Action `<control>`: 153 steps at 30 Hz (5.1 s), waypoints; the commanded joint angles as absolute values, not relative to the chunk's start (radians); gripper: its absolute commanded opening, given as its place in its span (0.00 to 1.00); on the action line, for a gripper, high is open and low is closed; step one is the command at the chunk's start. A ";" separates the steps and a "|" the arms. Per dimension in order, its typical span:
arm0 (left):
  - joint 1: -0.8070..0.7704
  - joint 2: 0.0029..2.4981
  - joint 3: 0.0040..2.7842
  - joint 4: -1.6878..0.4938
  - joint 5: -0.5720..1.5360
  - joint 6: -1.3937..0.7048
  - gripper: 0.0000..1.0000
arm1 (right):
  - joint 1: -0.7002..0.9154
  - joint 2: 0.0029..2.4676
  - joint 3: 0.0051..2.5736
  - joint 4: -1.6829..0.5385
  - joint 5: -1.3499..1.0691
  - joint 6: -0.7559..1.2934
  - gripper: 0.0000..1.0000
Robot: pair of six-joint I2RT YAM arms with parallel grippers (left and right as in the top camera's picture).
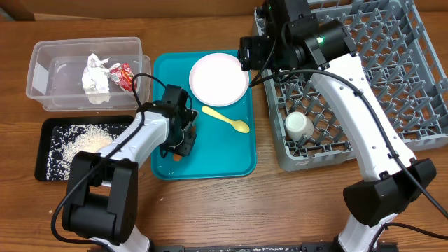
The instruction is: Sort waste into correct bins and load items into the dishwasher
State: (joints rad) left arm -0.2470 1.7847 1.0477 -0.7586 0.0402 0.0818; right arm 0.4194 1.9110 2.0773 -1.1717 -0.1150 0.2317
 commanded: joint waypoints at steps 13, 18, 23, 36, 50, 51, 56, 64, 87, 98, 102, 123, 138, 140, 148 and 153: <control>-0.190 1.777 1.632 -1.359 -0.025 -0.171 0.06 | 0.417 1.910 2.081 -1.180 -0.106 0.232 0.83; -0.151 1.758 1.767 -1.563 -0.094 -0.257 0.05 | 0.417 1.910 2.081 -1.174 -0.106 0.232 0.83; -0.038 1.705 1.763 -1.662 -0.205 -0.323 0.05 | 0.417 1.910 2.081 -1.173 -0.106 0.232 0.83; 0.300 1.677 1.269 -1.177 -0.159 -0.404 0.05 | 0.417 1.912 2.081 -1.186 -0.106 0.232 0.84; 0.314 1.678 1.092 -0.848 -0.084 -0.441 0.66 | 0.417 1.916 2.081 -1.185 -0.107 0.235 0.83; 0.314 1.677 1.109 -0.865 -0.079 -0.440 0.69 | 0.417 1.916 2.081 -1.180 -0.109 0.237 0.83; 0.311 1.670 1.287 -1.010 -0.022 -0.340 0.72 | 0.424 1.945 2.081 -1.118 -0.137 0.293 0.81; 0.166 1.667 1.646 -1.182 0.081 -0.124 0.89 | 0.466 2.105 2.081 -1.063 -0.088 0.439 0.61; 0.019 1.668 1.658 -1.053 -0.056 -0.217 0.91 | 0.546 2.445 2.081 -1.103 0.073 0.839 0.41; 0.020 1.668 1.658 -1.049 -0.056 -0.217 0.93 | 0.546 2.480 2.081 -1.093 0.050 0.820 0.04; 0.020 1.668 1.658 -1.042 -0.056 -0.217 0.93 | 0.537 2.480 2.087 -1.078 -0.021 0.717 0.04; 0.017 1.668 1.658 -1.008 -0.055 -0.235 0.98 | 0.325 2.312 2.901 -1.521 0.041 0.311 0.04; 0.019 1.668 1.658 -0.988 -0.055 -0.241 0.98 | 0.077 2.313 2.794 -1.560 0.965 0.524 0.04; 0.019 1.668 1.658 -0.982 -0.055 -0.245 0.98 | 0.051 2.313 2.729 -1.521 1.001 0.524 0.04; 0.019 1.668 1.658 -0.964 -0.056 -0.251 0.98 | 0.004 2.313 2.452 -1.439 1.020 0.532 0.04; 0.019 1.668 1.658 -0.950 -0.056 -0.251 0.98 | 0.010 2.313 2.382 -1.383 1.017 0.532 0.04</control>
